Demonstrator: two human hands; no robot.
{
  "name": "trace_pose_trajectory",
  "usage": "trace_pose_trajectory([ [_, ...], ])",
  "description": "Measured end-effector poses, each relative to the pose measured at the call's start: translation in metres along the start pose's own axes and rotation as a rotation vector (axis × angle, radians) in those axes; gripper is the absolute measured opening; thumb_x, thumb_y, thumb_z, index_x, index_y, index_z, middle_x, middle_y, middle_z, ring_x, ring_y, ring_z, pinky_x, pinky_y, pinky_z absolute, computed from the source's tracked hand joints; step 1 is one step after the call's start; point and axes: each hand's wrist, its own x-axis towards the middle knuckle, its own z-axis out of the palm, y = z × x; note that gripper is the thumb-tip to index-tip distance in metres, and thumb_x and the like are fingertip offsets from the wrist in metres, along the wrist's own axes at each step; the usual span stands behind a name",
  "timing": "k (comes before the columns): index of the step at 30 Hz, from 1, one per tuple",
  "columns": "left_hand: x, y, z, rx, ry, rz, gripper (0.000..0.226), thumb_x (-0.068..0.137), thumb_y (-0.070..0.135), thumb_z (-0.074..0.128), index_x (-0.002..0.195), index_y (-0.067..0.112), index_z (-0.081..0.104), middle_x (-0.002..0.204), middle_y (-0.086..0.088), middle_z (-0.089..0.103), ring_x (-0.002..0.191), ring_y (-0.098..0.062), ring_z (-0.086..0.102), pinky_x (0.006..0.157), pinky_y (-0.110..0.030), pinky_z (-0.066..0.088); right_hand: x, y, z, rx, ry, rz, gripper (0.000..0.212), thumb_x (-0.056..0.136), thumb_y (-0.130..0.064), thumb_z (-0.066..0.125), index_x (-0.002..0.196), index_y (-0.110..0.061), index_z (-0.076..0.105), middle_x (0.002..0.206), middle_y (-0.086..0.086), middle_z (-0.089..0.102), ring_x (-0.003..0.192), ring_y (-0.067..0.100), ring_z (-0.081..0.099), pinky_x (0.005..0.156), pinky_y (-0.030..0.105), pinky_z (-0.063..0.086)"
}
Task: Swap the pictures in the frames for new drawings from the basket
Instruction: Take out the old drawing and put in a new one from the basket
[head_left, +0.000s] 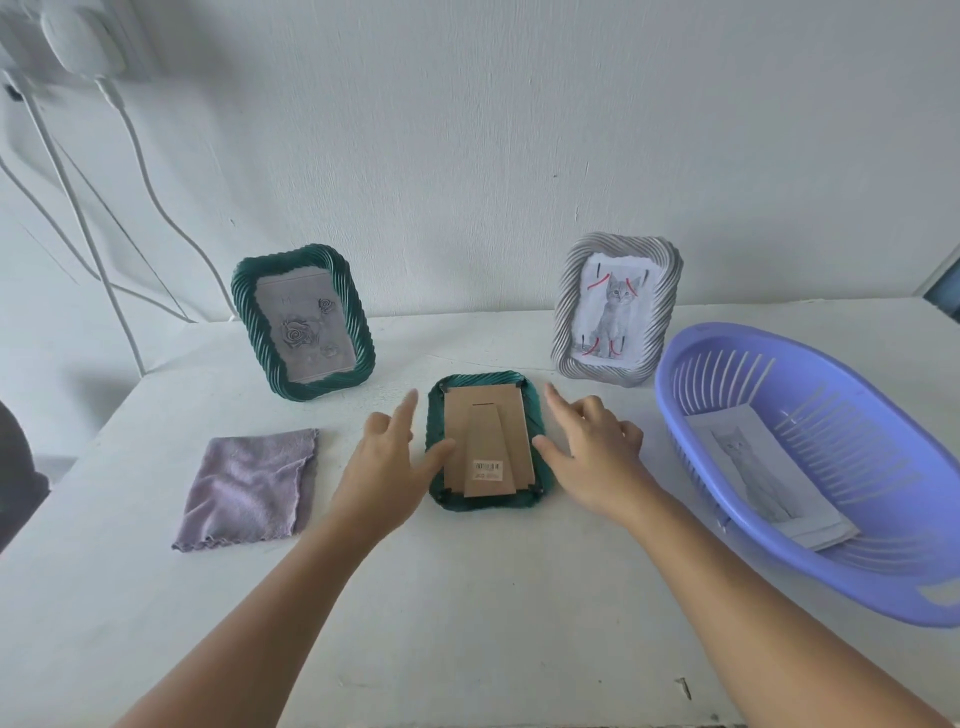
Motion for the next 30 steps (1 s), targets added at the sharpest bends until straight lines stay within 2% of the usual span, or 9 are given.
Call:
trace_pose_trajectory([
  [3,0.009,-0.001,0.003,0.107,-0.048,-0.08,0.078,0.098,0.064,0.042,0.16,0.026,0.013,0.131,-0.009,0.041,0.124,-0.031,0.042,0.104,-0.042,0.038,0.005,-0.003,0.002,-0.126,-0.049,0.043,0.064,0.103,-0.053,0.035,0.16,-0.03,0.014,0.125,-0.001,0.039,0.122,0.022,0.042,0.105,0.044,0.023],
  [7,0.014,0.006,0.006,0.218,-0.113,-0.068,0.054,0.1,0.061,0.036,0.143,0.028,0.037,0.118,-0.006,0.034,0.119,-0.033,0.039,0.102,-0.042,0.034,0.01,-0.01,0.007,-0.192,-0.087,0.05,0.058,0.104,-0.047,0.031,0.158,-0.027,0.022,0.13,0.002,0.038,0.125,0.025,0.038,0.105,0.046,0.024],
  [12,0.016,0.003,0.009,0.108,-0.083,-0.081,0.054,0.1,0.056,0.041,0.15,0.038,0.034,0.116,-0.001,0.037,0.118,-0.029,0.041,0.105,-0.042,0.035,0.011,-0.015,0.005,-0.101,-0.065,0.028,0.056,0.105,-0.039,0.033,0.159,-0.028,0.019,0.13,0.001,0.042,0.124,0.025,0.038,0.105,0.045,0.025],
  [15,0.014,0.002,0.007,-0.156,-0.057,-0.028,0.065,0.102,0.046,0.048,0.159,0.039,0.018,0.108,0.002,0.056,0.097,-0.016,0.057,0.085,-0.034,0.047,0.01,-0.02,0.001,0.062,0.006,-0.036,0.062,0.107,-0.031,0.036,0.162,-0.03,0.007,0.094,-0.006,0.05,0.095,0.02,0.049,0.096,0.041,0.035],
  [17,0.013,0.006,0.002,-0.289,-0.055,-0.025,0.074,0.103,0.038,0.051,0.16,0.044,0.004,0.092,0.005,0.062,0.078,-0.01,0.059,0.069,-0.027,0.045,0.008,-0.025,-0.003,0.265,-0.033,-0.055,0.07,0.107,-0.025,0.039,0.159,-0.04,-0.006,0.069,-0.006,0.044,0.068,0.014,0.046,0.078,0.032,0.041],
  [21,0.015,0.008,-0.009,-0.319,-0.007,0.031,0.086,0.102,0.032,0.056,0.157,0.05,-0.008,0.075,0.011,0.057,0.06,-0.005,0.049,0.064,-0.02,0.042,0.009,-0.028,-0.003,0.52,-0.065,-0.067,0.079,0.107,-0.022,0.041,0.152,-0.058,-0.013,0.068,0.002,0.033,0.051,0.008,0.032,0.053,0.023,0.032],
  [24,0.018,0.006,-0.015,-0.322,-0.024,0.04,0.086,0.102,0.033,0.056,0.155,0.054,-0.008,0.089,0.003,0.064,0.061,-0.012,0.048,0.068,-0.029,0.045,0.012,-0.028,0.0,0.538,-0.053,-0.096,0.078,0.107,-0.021,0.04,0.151,-0.059,-0.011,0.071,0.004,0.036,0.05,0.008,0.032,0.052,0.02,0.032],
  [27,0.02,0.007,-0.017,-0.317,-0.038,0.024,0.087,0.101,0.035,0.056,0.154,0.055,-0.01,0.096,0.003,0.062,0.065,-0.011,0.055,0.07,-0.027,0.048,0.012,-0.034,-0.001,0.606,0.009,-0.127,0.075,0.106,-0.017,0.04,0.154,-0.056,-0.002,0.067,-0.003,0.032,0.05,0.008,0.031,0.054,0.018,0.034],
  [30,0.025,0.015,-0.02,-0.228,0.073,0.039,0.086,0.099,0.046,0.056,0.159,0.045,-0.006,0.12,0.004,0.05,0.096,-0.015,0.058,0.092,-0.032,0.049,0.015,-0.043,-0.001,0.672,0.148,-0.164,0.068,0.106,-0.012,0.041,0.158,-0.047,0.014,0.067,-0.016,0.038,0.056,0.006,0.038,0.059,0.012,0.037],
])
